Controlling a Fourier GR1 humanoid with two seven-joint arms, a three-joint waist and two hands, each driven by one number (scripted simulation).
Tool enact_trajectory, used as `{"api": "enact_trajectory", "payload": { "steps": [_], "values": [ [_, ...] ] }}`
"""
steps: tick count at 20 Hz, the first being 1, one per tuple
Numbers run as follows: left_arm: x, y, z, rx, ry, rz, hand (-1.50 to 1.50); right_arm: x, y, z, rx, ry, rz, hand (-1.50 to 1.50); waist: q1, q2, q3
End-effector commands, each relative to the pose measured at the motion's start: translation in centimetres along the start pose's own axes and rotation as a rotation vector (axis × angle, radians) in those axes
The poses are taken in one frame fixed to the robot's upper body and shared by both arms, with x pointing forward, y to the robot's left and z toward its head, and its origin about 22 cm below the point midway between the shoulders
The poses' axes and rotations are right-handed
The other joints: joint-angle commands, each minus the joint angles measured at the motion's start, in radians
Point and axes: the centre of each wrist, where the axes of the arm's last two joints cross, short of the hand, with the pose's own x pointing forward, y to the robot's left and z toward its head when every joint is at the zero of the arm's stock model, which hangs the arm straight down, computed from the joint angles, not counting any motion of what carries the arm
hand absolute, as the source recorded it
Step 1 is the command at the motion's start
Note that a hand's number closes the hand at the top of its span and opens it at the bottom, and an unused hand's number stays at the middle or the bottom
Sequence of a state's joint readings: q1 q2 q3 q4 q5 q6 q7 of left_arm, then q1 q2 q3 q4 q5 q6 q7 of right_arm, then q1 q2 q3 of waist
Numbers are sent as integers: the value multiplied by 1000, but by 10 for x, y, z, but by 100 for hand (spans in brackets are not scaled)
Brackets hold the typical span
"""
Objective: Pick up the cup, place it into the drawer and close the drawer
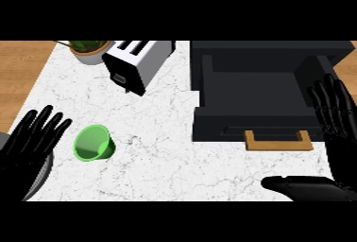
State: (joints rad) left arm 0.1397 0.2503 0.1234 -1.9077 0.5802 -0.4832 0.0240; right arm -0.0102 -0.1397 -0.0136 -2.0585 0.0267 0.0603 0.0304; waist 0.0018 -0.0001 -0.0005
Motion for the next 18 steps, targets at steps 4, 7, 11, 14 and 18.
{"api": "enact_trajectory", "payload": {
  "steps": [4,7,11,14,18],
  "values": [
    [-29,29,10,67,66,-33,-150,-11,0,-14,21,-2,7,-150,0,0,0],
    [-45,53,22,122,92,-89,-150,-3,-5,-10,2,0,-4,-150,-5,1,0],
    [-61,68,23,163,103,-107,-150,-14,-17,-17,22,4,5,-150,-4,1,0],
    [-83,69,40,199,148,-162,-150,-15,2,-8,16,2,7,-150,-5,1,0],
    [-103,98,51,232,189,-170,-150,-14,-12,-14,5,-4,-7,-150,-7,2,0]
  ]
}}
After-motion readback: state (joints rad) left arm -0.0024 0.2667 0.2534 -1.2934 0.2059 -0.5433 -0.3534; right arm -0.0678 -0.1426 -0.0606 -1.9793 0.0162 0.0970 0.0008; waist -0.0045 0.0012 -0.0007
